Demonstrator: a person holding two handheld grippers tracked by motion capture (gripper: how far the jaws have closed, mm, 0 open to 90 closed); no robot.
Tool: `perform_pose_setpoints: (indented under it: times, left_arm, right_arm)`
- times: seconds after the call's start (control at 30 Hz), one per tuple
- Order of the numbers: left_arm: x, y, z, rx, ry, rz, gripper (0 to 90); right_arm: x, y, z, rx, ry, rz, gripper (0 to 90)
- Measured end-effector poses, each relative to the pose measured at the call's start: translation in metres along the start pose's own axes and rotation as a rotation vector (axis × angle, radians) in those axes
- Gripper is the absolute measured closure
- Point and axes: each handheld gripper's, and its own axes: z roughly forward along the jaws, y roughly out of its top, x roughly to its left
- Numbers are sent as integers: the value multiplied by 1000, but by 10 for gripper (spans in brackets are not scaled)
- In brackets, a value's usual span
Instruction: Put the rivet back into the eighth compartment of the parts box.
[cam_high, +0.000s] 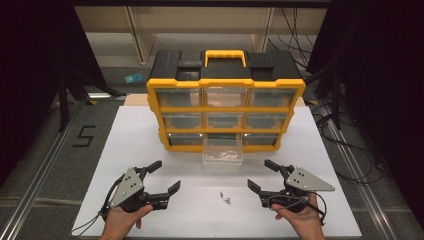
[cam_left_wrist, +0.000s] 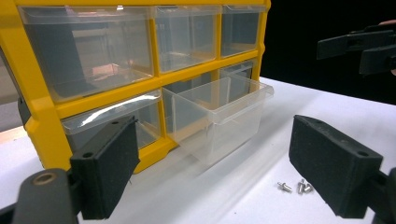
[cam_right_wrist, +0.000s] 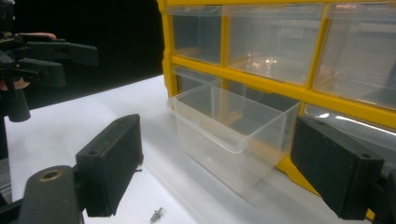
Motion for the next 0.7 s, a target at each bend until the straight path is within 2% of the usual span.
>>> perform_pose_setpoints:
  times: [0.23,0.27,0.33,0.37,0.53,0.6,0.7]
  left_arm:
    - [0,0,0,7,4,0,161]
    - [0,0,0,9,3,0,161]
    - [0,0,-1,7,4,-2,161]
    - [0,0,0,6,4,-1,162]
    - [0,0,0,7,5,-7,161]
    - [0,0,0,13,5,-4,161]
    - [-1,0,0,12,5,-8,161]
  right_arm:
    - [1,1,1,-10,7,-6,181]
    - [1,2,3,-23,28,-15,184]
    - [1,2,3,-23,36,-14,189]
    - [2,3,1,9,42,-13,190]
    - [5,7,4,14,51,-41,191]
    - [7,11,6,22,59,-90,188]
    - [9,14,8,32,81,-103,194]
